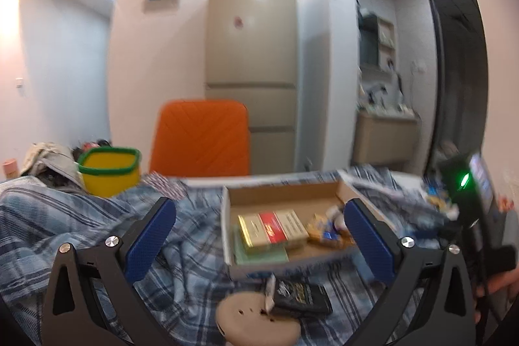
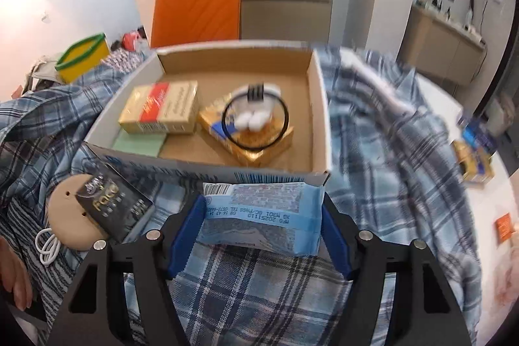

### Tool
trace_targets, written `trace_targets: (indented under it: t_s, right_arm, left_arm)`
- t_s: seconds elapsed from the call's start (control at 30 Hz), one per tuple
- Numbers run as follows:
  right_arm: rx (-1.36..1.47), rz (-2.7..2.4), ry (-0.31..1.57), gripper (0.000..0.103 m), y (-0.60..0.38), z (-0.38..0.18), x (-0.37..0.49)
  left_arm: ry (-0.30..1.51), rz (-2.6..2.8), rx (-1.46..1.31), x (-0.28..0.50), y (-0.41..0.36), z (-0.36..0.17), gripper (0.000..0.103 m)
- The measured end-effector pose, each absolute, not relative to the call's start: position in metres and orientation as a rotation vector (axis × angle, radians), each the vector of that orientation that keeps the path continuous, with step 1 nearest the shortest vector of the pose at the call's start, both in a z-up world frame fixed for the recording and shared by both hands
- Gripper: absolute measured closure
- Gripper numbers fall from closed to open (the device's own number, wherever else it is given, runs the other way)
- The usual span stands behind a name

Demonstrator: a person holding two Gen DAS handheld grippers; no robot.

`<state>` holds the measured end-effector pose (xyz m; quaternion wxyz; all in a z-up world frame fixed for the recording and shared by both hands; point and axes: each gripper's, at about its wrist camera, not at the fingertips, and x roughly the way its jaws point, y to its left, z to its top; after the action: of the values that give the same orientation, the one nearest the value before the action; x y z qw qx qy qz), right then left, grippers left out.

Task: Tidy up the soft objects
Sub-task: 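Grasp the black Face pack with the left gripper while the right gripper lifts the blue packet, then lower the blue packet into the box and open the right gripper while the left gripper carries the Face pack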

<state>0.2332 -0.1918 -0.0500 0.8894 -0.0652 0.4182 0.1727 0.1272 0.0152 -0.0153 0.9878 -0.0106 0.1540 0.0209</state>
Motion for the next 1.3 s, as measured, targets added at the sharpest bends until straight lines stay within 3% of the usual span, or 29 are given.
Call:
trace_targets:
  t_s: [0.47, 0.73, 1.13, 1.3]
  right_arm:
    - [-0.138, 0.272, 0.547, 0.033, -0.197, -0.002, 0.191]
    - [-0.092, 0.259, 0.495, 0.033, -0.208, 0.007, 0.188]
    - [-0.115, 0.255, 0.526, 0.033, -0.203, -0.001, 0.192]
    - [-0.105, 0.252, 0.54, 0.033, -0.205, -0.003, 0.195]
  left_arm:
    - [0.61, -0.06, 0.178, 0.166, -0.02, -0.052, 0.0]
    - [0.744, -0.066, 0.288, 0.177, -0.037, -0.073, 0.005]
    - [0.914, -0.081, 0.295, 0.195, -0.037, -0.097, 0.024]
    - [0.917, -0.068, 0.286, 0.195, -0.035, -0.098, 0.039]
